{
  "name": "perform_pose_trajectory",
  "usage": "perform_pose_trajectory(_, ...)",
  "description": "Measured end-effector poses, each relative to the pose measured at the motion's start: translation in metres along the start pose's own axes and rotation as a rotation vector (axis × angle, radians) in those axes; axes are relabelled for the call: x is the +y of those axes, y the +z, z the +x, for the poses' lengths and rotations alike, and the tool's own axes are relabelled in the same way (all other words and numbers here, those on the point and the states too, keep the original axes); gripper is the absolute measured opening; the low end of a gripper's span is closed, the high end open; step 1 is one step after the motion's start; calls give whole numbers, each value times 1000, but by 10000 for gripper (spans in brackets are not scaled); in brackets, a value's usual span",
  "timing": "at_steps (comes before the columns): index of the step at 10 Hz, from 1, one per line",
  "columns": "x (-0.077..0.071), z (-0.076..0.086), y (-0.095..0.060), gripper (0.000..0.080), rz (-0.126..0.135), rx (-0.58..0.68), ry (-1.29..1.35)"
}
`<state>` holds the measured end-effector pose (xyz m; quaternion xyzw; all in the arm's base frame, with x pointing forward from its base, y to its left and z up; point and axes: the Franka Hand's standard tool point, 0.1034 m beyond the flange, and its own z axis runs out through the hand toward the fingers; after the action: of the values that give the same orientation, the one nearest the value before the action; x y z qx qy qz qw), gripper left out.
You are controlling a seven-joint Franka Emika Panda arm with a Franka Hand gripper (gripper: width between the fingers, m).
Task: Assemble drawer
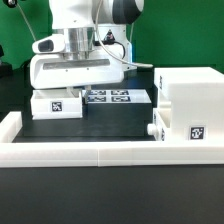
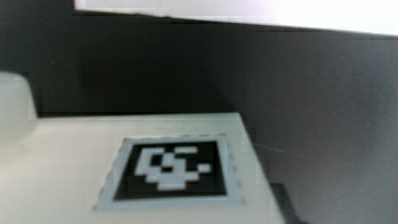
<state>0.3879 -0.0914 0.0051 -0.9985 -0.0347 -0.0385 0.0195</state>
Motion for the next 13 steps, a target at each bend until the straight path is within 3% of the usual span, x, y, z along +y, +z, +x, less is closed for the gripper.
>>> perform_pose_trajectory(4,-4,2,-3,42,6,-10,-28)
perform_pose_trajectory(7,-19,25,-35,42,30,-43,-160)
perform_pose_trajectory(10,-20,52,-58,42,78,-94,-268)
perform_pose_trajectory(13,-20,50,-55,42,80,-85,-376)
